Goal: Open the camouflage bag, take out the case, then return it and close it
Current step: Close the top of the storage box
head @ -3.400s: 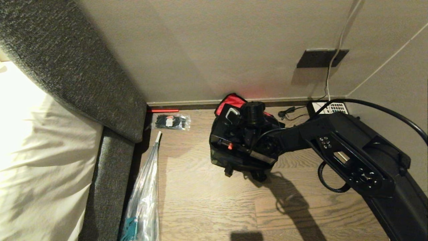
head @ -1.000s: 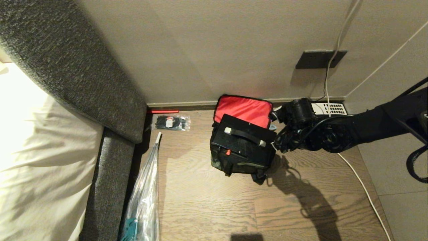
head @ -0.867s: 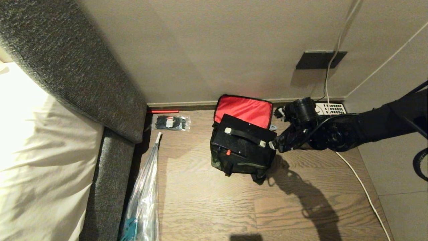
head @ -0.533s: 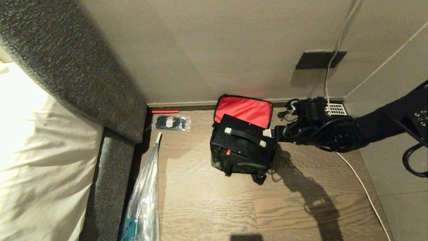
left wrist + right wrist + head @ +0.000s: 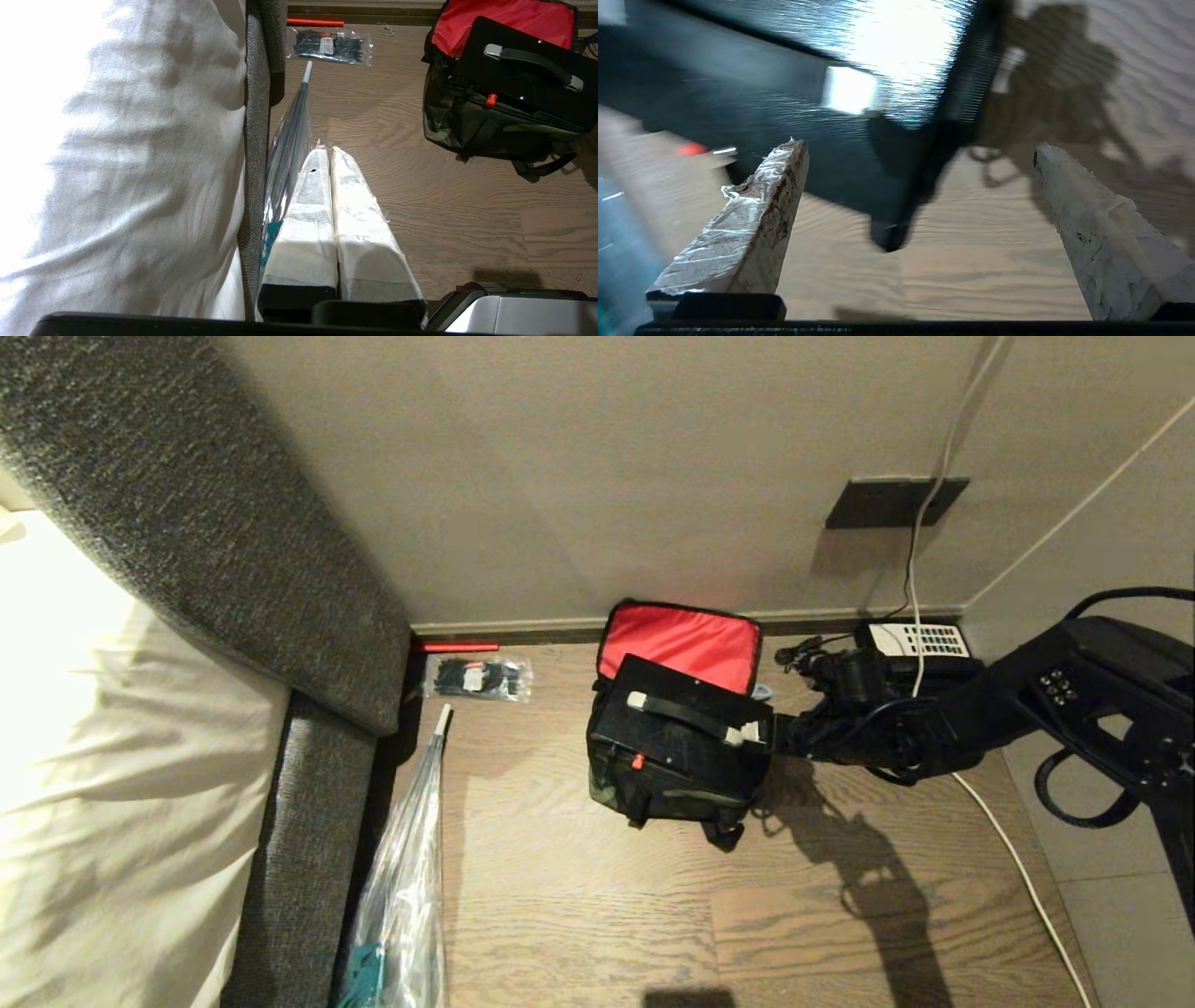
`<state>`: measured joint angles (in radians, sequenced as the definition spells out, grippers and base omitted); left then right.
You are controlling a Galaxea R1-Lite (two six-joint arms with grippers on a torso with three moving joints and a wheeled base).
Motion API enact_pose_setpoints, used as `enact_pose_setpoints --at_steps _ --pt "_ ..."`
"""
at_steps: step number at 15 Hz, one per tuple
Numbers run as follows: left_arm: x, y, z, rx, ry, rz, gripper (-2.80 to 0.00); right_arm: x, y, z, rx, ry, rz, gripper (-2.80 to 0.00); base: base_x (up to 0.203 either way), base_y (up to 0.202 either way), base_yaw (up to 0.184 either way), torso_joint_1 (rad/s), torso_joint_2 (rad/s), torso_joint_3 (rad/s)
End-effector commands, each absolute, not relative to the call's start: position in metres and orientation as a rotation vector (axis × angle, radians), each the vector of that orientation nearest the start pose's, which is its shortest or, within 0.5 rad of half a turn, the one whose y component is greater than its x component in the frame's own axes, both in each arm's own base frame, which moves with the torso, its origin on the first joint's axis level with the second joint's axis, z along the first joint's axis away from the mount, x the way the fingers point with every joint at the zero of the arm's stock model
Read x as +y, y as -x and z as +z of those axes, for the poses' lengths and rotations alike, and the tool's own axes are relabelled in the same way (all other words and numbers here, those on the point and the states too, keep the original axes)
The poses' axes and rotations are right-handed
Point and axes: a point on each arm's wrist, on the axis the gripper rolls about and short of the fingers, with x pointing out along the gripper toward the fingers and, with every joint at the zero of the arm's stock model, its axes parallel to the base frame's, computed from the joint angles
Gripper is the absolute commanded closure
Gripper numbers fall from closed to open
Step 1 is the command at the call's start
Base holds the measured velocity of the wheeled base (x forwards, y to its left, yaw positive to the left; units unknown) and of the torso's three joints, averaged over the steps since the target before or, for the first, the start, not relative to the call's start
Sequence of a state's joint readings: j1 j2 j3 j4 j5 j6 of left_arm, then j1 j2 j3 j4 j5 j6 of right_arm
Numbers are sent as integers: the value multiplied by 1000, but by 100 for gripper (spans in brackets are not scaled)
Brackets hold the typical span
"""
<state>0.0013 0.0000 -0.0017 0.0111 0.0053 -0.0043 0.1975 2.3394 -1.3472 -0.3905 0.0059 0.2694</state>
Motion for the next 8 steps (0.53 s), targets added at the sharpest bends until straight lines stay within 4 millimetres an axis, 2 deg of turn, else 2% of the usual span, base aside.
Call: enact_pose_setpoints --at_steps 1,4,8 --pt "0 23 75 8 5 8 0 79 -450 21 671 -182 4 -280 0 0 0 0 0 0" --pt "0 23 75 8 5 8 0 72 -451 2 707 -154 -131 -280 0 0 0 0 0 0" --pt "0 23 75 8 5 8 0 71 -459 -2 728 -151 -156 -280 0 0 0 0 0 0"
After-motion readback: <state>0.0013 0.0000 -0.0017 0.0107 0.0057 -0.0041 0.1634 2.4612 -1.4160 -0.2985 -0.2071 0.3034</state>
